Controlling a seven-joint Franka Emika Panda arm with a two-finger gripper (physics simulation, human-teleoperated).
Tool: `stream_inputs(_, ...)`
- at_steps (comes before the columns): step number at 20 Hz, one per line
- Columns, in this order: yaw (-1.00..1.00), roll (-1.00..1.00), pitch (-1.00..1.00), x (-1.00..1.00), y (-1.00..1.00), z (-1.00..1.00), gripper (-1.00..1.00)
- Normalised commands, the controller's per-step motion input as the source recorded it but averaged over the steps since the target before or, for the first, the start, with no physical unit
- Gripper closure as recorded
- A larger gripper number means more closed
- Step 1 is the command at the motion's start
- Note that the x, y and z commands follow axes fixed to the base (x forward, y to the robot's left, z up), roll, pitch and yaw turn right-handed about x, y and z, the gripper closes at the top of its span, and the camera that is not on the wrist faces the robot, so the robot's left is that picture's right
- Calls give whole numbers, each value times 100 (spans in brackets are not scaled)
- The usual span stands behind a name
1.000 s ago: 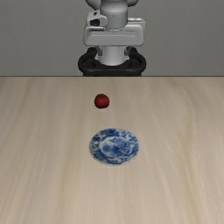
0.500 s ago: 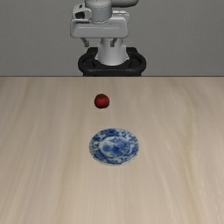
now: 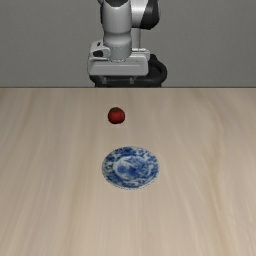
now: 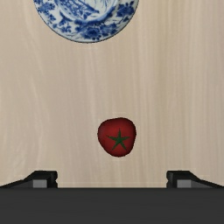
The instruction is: Pick the tomato and place it on the plate
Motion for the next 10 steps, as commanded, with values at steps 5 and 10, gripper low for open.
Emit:
stream_inputs(5,0,0,0,0,0,-100,-100)
stream_inputs(10,0,0,0,0,0,-100,-100)
